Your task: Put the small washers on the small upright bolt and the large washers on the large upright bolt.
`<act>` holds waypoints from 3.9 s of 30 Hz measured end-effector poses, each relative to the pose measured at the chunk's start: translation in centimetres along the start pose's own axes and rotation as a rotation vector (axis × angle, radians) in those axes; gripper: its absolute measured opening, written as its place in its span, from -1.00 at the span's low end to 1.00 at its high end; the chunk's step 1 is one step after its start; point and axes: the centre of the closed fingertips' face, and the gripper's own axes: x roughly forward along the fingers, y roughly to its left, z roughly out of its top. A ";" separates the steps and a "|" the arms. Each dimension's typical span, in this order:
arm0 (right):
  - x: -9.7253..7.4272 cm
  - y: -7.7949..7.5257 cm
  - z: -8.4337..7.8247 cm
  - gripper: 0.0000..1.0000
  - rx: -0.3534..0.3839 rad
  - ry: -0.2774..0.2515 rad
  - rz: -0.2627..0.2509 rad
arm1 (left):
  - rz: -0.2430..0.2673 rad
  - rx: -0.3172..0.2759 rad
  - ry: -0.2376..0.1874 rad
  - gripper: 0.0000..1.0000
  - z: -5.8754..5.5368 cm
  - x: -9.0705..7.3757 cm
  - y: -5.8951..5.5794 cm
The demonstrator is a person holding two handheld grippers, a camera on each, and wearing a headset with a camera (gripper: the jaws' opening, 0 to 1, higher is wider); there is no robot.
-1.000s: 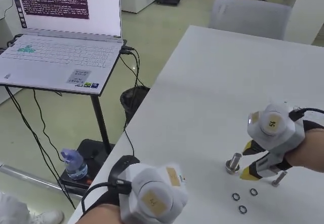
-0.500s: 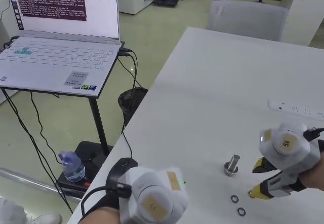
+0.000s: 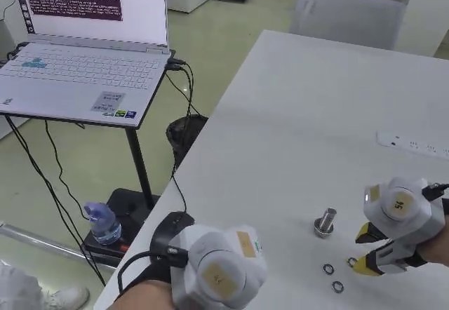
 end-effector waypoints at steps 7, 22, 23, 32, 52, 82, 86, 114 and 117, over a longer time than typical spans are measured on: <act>1.3 -0.1 -1.1 -0.40 -0.011 0.022 0.002 | -0.004 -0.004 0.003 0.62 -0.1 0.2 -0.1; 2.3 0.0 -1.7 -0.48 -0.017 0.043 0.017 | 0.002 -0.010 0.014 0.62 -0.5 0.2 -0.1; 2.3 -0.2 -1.6 -0.48 -0.010 0.041 0.010 | 0.003 -0.009 0.013 0.61 -0.5 0.2 -0.1; 2.3 -0.2 -1.6 -0.64 -0.010 0.053 0.012 | -0.001 -0.005 0.007 0.61 -0.2 0.3 -0.2; 2.3 -0.6 -1.8 -0.75 0.085 0.082 -0.009 | 0.008 -0.004 0.007 0.56 0.0 -0.1 -0.4; -5.2 -0.8 -5.0 -0.76 0.202 0.043 -0.061 | 0.011 0.005 0.001 0.60 0.9 0.6 0.2; -5.7 -1.3 -5.9 -0.76 0.211 0.058 -0.069 | 0.012 0.002 0.000 0.60 0.9 0.5 0.2; -5.9 -3.8 -4.2 -0.75 0.197 0.054 -0.116 | 0.006 -0.007 0.010 0.56 0.7 0.9 0.0; -5.8 -3.8 -4.2 -0.75 0.196 0.056 -0.114 | 0.005 -0.007 0.011 0.56 0.6 0.9 0.0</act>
